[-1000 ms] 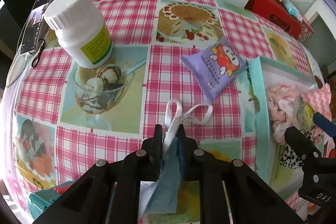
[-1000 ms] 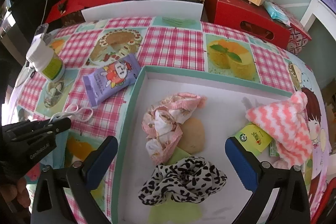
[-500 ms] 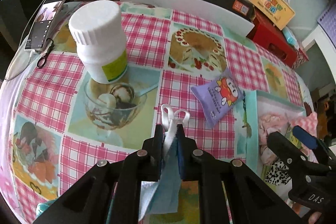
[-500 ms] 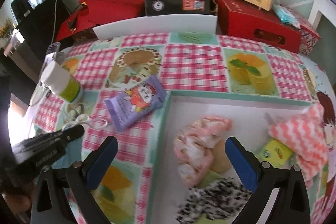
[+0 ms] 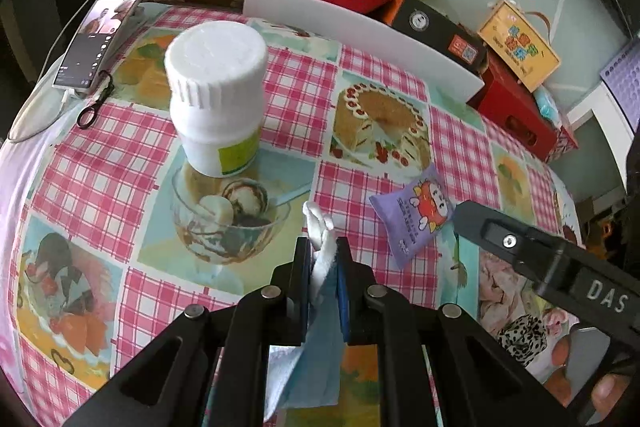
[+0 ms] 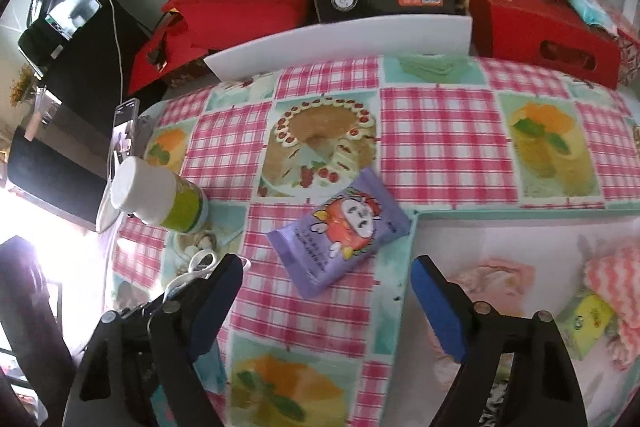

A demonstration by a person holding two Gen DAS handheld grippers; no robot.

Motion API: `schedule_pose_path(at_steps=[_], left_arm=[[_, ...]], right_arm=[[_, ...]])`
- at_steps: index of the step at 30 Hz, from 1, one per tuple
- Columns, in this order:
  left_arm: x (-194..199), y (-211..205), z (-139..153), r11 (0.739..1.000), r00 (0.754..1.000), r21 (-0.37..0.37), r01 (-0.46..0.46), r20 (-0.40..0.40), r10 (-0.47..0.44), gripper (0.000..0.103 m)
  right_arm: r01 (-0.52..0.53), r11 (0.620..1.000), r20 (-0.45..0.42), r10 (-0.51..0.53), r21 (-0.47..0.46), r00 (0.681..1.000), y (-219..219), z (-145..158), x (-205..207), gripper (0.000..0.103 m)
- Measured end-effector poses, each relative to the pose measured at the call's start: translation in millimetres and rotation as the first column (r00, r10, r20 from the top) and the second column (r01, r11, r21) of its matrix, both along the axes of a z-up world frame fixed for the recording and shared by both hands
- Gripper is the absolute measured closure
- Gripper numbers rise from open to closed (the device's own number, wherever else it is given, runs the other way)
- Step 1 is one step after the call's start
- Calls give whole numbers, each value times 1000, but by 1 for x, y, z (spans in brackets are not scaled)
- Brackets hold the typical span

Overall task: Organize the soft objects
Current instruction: 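Grasp the purple baby wipes pack with the right gripper while the left gripper holds the mask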

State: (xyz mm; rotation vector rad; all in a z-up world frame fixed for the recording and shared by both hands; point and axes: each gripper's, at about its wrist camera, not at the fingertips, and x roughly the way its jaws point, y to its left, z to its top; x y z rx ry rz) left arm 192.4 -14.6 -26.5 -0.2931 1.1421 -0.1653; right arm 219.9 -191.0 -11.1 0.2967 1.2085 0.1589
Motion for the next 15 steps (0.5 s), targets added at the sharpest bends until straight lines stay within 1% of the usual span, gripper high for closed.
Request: schedule_pose_path(at_steps=[4,8,10,15], left_arm=[[1,3,-3,1000,1000,-9,-11,-7,11,91],[0,9,-1,999,1000,-19,-30,-1,30,91],[0,12,1,999,999,-18,-37,5,37,91],[0,19,4,998,998,-30,-56,13,56,91]], right_arm=[[-14,1000,-41,14,3,999,12,-7,8,15],[-1,1000,-86,2,8,996,17,-15,17,17],[8,1000,-114,-8,-3,993,19,-20,22,17],[8,1000,-183,-8,4,983,23,-37,32,17]])
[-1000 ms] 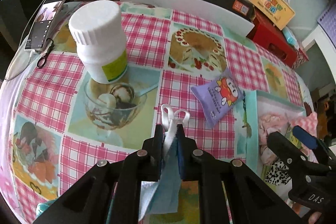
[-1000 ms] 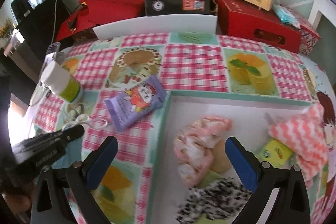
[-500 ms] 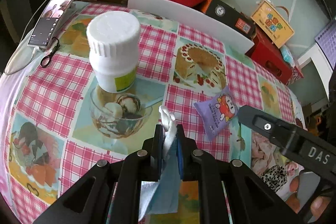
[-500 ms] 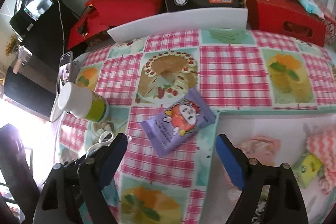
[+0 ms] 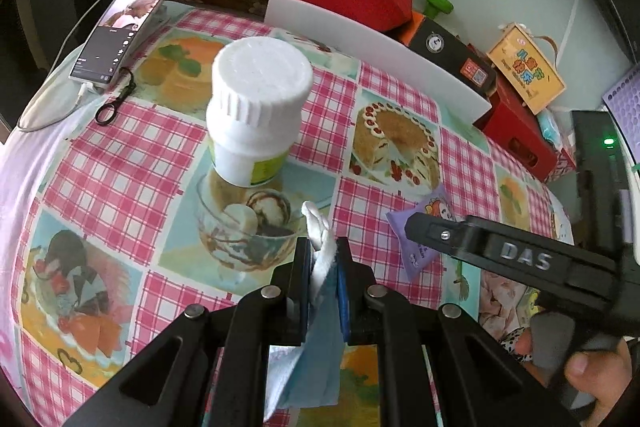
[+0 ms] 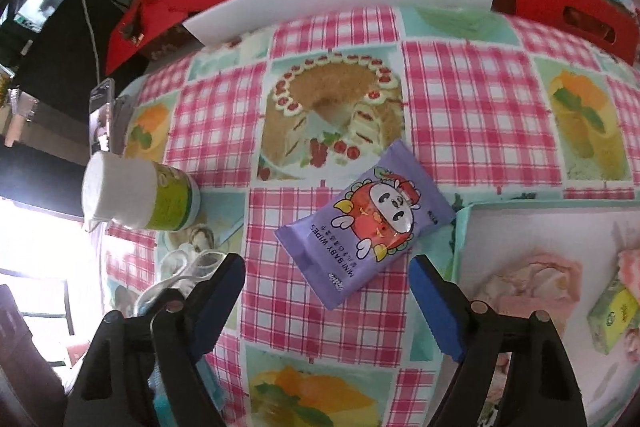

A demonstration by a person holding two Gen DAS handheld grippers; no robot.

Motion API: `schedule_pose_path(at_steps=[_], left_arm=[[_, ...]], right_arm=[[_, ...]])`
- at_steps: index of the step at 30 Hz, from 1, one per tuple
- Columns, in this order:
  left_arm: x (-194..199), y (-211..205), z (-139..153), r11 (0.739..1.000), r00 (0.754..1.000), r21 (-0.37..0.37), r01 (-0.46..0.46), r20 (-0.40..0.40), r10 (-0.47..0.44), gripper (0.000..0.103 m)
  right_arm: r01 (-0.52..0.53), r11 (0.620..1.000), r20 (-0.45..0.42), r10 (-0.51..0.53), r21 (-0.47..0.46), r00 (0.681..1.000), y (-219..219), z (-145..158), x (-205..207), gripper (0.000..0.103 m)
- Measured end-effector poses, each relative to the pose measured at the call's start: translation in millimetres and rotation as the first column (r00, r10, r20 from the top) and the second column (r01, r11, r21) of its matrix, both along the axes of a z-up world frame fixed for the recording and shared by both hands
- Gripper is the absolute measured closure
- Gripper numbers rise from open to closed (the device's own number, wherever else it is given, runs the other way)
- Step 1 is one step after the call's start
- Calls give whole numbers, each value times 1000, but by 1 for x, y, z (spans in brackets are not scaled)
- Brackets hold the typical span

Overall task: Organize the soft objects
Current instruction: 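Grasp the purple baby wipes pack with the right gripper while the left gripper holds the mask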

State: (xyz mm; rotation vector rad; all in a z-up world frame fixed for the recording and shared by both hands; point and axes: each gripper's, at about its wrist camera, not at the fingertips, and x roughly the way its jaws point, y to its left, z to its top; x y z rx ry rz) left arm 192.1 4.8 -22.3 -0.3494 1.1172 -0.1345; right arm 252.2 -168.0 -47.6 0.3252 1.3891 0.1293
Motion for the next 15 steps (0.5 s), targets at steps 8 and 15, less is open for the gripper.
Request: schedule_pose_path(at_steps=[8,15], left_arm=[[2,4,-1,1000,1000,-22,-10,-2,10,91],[3,10,-6,999,999,-23,-28,-18,27,91]], right_arm=[[88,996,-68,-88,-3,994,-9,-22,16,18],[96,993,-67,-100,-65,993,-4,-27,38,18]])
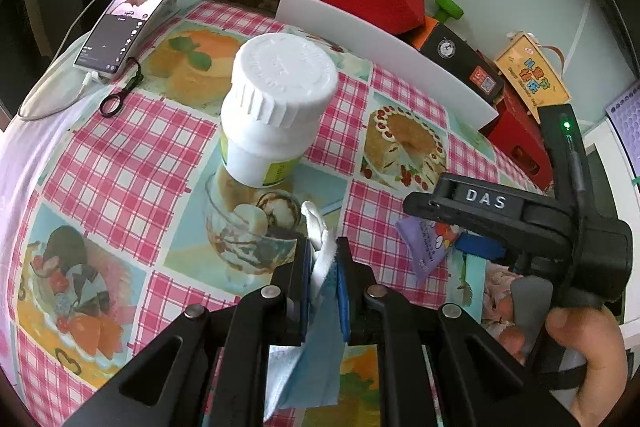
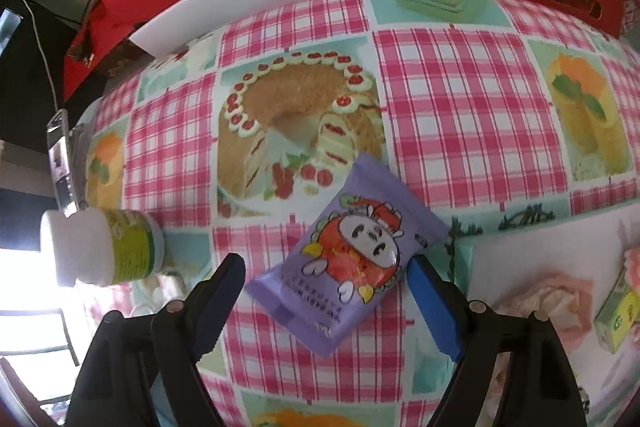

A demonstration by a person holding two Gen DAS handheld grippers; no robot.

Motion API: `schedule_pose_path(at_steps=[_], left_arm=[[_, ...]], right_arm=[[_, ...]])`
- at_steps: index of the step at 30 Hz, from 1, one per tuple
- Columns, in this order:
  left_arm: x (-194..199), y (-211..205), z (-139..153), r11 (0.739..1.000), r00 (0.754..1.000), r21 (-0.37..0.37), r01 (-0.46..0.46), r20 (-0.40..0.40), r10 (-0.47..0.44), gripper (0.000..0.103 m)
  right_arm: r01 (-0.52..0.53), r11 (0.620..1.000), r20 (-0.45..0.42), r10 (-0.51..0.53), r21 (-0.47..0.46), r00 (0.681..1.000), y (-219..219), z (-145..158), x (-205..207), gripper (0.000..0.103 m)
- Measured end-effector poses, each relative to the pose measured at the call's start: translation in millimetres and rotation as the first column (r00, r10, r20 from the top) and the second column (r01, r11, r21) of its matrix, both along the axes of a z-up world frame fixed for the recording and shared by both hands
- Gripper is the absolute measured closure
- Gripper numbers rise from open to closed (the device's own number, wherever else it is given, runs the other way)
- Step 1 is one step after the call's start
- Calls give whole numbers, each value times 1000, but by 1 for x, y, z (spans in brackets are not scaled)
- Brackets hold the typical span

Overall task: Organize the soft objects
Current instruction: 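Grasp the purple baby wipes pack with the right gripper while the left gripper holds the mask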

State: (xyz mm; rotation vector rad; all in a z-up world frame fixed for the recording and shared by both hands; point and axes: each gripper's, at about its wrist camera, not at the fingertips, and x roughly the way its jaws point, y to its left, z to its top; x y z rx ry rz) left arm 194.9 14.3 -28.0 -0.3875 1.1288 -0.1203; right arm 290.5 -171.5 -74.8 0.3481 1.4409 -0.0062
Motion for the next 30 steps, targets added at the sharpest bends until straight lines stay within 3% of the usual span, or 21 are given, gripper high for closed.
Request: schedule_pose_path(at_steps=[8,13,18,30], left_arm=[[0,1,0,1000,1000,-7,1,-1,-1,91],[1,6,-2,1000,1000,-8,-7,-10,7,91],[1,7,-3,1000,1000,-7,-14,-17,14,91],[3,8,-6,1000,1000,-7,-17,-24,17,91]], right_arm=[[-120,986,7,122,-112,993,31,-10,17,18],[-255,942,17,265,-218,964,55,-13,8,24],[-292,932,46,308,-214,950,58,-11,2,42],[-308,931,81,328,-198,941,48,-8,-15,46]])
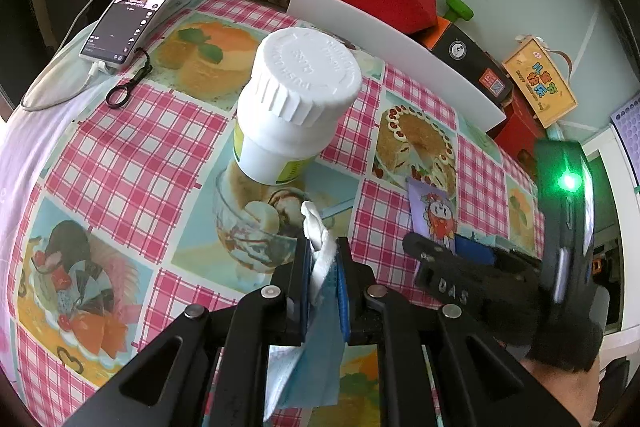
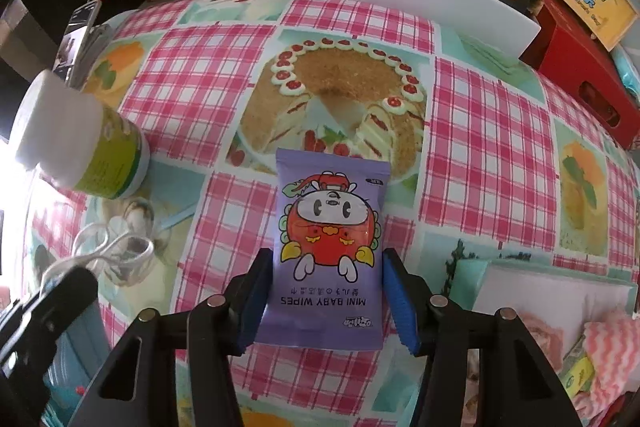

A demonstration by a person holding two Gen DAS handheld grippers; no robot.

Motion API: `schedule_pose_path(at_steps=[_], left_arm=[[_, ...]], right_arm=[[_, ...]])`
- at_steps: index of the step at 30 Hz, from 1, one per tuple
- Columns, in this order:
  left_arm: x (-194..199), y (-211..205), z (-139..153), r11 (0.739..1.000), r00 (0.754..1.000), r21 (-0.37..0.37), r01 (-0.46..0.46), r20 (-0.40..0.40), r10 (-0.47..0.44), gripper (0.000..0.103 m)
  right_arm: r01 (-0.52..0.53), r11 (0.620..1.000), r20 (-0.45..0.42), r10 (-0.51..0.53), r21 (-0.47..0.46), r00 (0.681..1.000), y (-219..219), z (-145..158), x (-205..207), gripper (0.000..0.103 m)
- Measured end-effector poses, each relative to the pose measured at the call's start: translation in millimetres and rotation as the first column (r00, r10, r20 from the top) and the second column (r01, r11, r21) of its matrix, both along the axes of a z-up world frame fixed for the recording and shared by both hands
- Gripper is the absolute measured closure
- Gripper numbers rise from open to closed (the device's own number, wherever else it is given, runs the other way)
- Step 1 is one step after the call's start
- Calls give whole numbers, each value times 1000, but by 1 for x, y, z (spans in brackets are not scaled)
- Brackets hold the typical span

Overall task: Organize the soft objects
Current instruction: 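Grasp the purple baby wipes pack with the right gripper while the left gripper holds the mask, then carry the mask and wipes pack over the white tray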

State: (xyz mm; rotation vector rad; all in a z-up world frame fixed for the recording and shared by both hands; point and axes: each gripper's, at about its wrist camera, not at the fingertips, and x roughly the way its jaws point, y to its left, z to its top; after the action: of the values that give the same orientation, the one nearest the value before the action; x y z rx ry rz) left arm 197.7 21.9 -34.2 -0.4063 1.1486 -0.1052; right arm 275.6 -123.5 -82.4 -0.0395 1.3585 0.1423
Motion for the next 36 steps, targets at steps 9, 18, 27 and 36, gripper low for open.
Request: schedule_pose_path(at_steps=[9,18,27,36], left_arm=[[1,-4,0,1000,1000,7,11,2,-11,91],[-2,-4,5,1000,1000,1,15,15,-15,91],[-4,2,11,999,999,-47,2,41,0,93],[-12,-1,33,999,995,-34,5,100,-2,93]], right_arm=[[-14,1000,24,13,12,1000,-1,-1,-33,47],[2,997,42,-6,81,999,-13,8,-56,48],[41,988,111,-58,150,992,-30,47,-95,48],[95,979,212,-133,182,968,-51,92,-123,48]])
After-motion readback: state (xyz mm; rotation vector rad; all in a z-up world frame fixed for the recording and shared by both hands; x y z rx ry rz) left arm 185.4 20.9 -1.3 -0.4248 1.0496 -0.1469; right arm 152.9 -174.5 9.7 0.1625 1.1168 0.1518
